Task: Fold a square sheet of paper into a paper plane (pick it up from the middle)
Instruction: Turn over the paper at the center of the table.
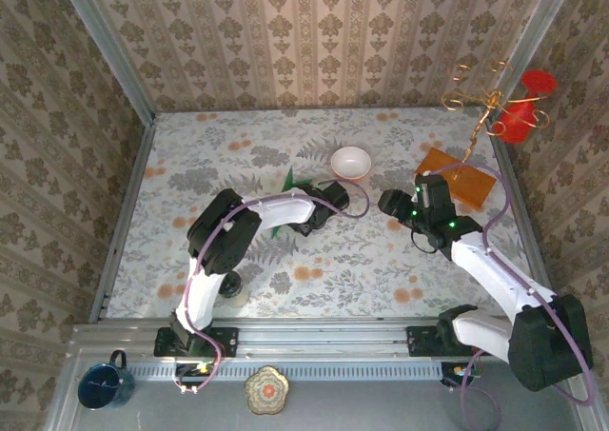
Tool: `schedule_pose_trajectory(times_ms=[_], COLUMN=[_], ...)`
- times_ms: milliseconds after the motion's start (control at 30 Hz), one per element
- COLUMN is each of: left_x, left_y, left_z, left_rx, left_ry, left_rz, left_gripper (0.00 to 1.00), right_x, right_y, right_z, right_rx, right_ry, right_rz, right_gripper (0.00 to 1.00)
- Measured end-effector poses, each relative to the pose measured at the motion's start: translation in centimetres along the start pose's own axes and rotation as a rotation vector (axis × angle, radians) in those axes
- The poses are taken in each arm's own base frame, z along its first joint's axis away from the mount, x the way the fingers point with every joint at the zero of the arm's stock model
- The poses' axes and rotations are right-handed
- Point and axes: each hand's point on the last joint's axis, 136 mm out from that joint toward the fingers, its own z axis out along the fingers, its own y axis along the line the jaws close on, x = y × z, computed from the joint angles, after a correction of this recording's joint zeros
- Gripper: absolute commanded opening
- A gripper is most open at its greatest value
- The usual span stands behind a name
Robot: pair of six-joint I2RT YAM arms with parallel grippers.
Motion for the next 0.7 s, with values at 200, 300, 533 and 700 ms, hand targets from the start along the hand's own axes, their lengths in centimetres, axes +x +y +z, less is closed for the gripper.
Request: schedule_pose_trajectory(times_ms=[200,300,533,700], left_x=[-0.3,-0.5,-1.6,-2.2], left_y=[-1.1,-2.0,-3.4,-3.5], left_z=[-0.4,-1.3,-5.5,-9.9], left_rx=[0.083,0.147,0.371,0.576], left_ry=[-0.004,-0.012,-0.064,-0.14], left_rz=[-0.071,-0.102,-0.224,-0.315], left_gripper=[0.34,0.36,0.46,0.56], right_x=[-0.1,-0.1,-0.2,-0.3], right_y=[0.1,0.1,0.0,0.1], right_z=[0.1,0.1,0.1,0.1], right_rx=[-0.002,-0.002,-0.001,-0.005], right_ry=[-0.002,-0.003,-0.006,-0.009], right_rz=[0.01,0.019,0.029,0.032], right_gripper=[0.71,0.71,0.71,0.73])
